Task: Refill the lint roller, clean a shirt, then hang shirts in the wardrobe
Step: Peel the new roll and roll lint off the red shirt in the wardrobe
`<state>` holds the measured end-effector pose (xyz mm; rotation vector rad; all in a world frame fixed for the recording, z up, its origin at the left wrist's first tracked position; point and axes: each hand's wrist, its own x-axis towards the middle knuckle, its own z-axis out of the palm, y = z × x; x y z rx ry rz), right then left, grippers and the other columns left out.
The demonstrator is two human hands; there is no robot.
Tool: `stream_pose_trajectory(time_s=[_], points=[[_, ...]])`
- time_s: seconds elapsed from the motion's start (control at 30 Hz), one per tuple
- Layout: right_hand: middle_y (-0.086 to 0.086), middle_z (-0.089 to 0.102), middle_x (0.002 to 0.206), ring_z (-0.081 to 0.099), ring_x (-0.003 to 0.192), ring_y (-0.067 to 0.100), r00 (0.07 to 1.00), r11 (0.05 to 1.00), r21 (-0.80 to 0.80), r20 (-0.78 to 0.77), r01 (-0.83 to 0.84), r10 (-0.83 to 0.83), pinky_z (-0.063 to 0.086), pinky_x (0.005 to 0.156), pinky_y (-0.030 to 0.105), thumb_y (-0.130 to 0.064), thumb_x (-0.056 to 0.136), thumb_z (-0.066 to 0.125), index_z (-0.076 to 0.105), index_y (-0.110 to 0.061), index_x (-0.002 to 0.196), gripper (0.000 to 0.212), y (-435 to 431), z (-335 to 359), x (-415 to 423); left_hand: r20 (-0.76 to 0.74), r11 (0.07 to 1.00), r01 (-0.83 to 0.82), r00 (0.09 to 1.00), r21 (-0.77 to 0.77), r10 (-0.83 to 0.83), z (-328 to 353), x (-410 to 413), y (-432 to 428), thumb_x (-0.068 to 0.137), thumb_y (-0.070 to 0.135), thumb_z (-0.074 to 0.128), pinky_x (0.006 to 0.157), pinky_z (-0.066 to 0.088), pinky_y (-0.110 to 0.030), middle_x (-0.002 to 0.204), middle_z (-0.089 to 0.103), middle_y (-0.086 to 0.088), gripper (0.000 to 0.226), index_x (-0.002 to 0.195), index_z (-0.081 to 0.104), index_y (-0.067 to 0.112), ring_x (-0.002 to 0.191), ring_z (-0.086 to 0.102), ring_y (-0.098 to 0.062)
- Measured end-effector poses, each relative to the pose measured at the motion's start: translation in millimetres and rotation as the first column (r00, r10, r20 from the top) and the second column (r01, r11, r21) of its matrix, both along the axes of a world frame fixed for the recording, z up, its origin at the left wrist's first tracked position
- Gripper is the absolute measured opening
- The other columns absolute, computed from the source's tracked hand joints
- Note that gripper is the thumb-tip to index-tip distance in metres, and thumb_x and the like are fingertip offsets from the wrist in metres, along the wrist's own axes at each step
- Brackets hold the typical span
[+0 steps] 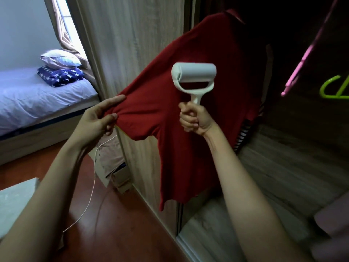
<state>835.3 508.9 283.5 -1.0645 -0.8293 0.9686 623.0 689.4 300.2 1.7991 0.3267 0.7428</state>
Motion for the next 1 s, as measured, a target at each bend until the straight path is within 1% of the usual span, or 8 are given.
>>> stream_pose_trajectory(time_s=[0.13, 0.3, 0.43, 0.57, 0.67, 0.8, 0.9, 1.0], points=[[-0.011, 0.025, 0.030, 0.021, 0.022, 0.001, 0.996, 0.989, -0.130, 0.066, 0.072, -0.063, 0.016, 0.033, 0.008, -0.021, 0.080, 0.042, 0.032, -0.016, 0.061, 0.022, -1.2, -47.5, -14.6, 0.010, 1.000, 0.009, 1.000, 0.011, -0.010, 2.4, -2.0, 1.2, 0.091, -0.016, 0.040, 0.039, 0.030, -0.011, 0.067, 0.037, -0.004, 0.055, 0.130, 0.057, 0.020, 0.044, 0.031, -0.002], [-0.006, 0.021, 0.030, 0.018, 0.023, 0.005, 0.985, 0.914, -0.370, 0.104, 0.169, -0.140, 0.014, 0.035, 0.010, -0.011, 0.092, 0.043, 0.034, -0.016, 0.050, 0.043, -16.3, -99.0, -44.2, 0.016, 0.999, 0.030, 0.999, 0.016, -0.030, 1.5, -3.7, 1.9, 0.091, -0.016, 0.040, 0.039, 0.032, -0.011, 0.056, 0.050, 0.016, 0.055, 0.130, 0.056, 0.019, 0.044, 0.032, -0.001], [-0.006, 0.033, 0.032, 0.023, 0.024, 0.006, 0.894, 0.907, -0.303, 0.423, 0.294, -0.149, 0.015, 0.031, 0.012, -0.011, 0.091, 0.049, 0.047, -0.012, 0.059, 0.031, 12.0, -28.3, -54.6, 0.015, 0.999, 0.045, 0.999, 0.006, -0.045, -1.0, -3.0, 5.1, 0.092, -0.016, 0.039, 0.039, 0.032, -0.011, 0.054, 0.050, 0.015, 0.055, 0.132, 0.055, 0.018, 0.043, 0.032, -0.001], [-0.009, 0.039, 0.029, 0.031, 0.026, 0.002, 0.798, 0.844, -0.338, 0.581, 0.416, -0.160, 0.023, 0.032, 0.016, -0.011, 0.085, 0.057, 0.045, -0.016, 0.050, 0.037, 15.1, -38.1, -55.4, 0.022, 0.998, 0.048, 0.999, 0.031, -0.049, -2.0, -3.5, 7.5, 0.092, -0.016, 0.039, 0.041, 0.034, -0.013, 0.054, 0.053, 0.013, 0.054, 0.133, 0.054, 0.014, 0.043, 0.034, -0.003], [-0.008, 0.039, 0.030, 0.032, 0.028, 0.006, 0.800, 0.800, -0.396, 0.578, 0.450, -0.163, 0.026, 0.039, 0.021, -0.013, 0.081, 0.059, 0.044, -0.016, 0.047, 0.038, 5.6, -62.9, -60.1, 0.027, 0.998, 0.046, 0.999, 0.046, -0.047, -2.5, -4.2, 10.3, 0.092, -0.017, 0.040, 0.042, 0.035, -0.014, 0.060, 0.057, 0.014, 0.054, 0.133, 0.055, 0.016, 0.044, 0.034, -0.004], [-0.008, 0.039, 0.027, 0.032, 0.026, 0.003, 0.677, 0.772, -0.239, 0.668, 0.588, -0.309, 0.025, 0.035, 0.021, -0.018, 0.082, 0.062, 0.046, -0.016, 0.047, 0.039, 30.0, -11.1, -50.8, 0.036, 0.998, 0.058, 0.998, 0.038, -0.059, -0.8, -1.4, 13.2, 0.092, -0.016, 0.039, 0.042, 0.035, -0.013, 0.051, 0.049, 0.012, 0.055, 0.133, 0.054, 0.017, 0.043, 0.033, -0.003], [-0.006, 0.034, 0.030, 0.026, 0.024, 0.010, 0.747, 0.817, -0.149, 0.519, 0.557, -0.415, 0.018, 0.034, 0.014, -0.015, 0.083, 0.056, 0.043, -0.013, 0.048, 0.037, 37.5, 25.5, -42.3, 0.044, 0.998, 0.058, 0.997, 0.036, -0.060, 0.5, 1.3, 17.1, 0.092, -0.018, 0.039, 0.042, 0.035, -0.013, 0.052, 0.054, 0.015, 0.056, 0.134, 0.053, 0.015, 0.043, 0.033, -0.003], [-0.003, 0.033, 0.031, 0.025, 0.024, 0.011, 0.750, 0.786, -0.214, 0.517, 0.580, -0.413, 0.018, 0.034, 0.014, -0.014, 0.083, 0.055, 0.042, -0.013, 0.047, 0.039, 24.6, 2.1, -46.0, 0.034, 0.997, 0.071, 0.997, 0.037, -0.072, -1.4, 3.4, 21.5, 0.092, -0.017, 0.040, 0.042, 0.035, -0.013, 0.051, 0.051, 0.014, 0.056, 0.133, 0.055, 0.018, 0.043, 0.033, -0.003]])
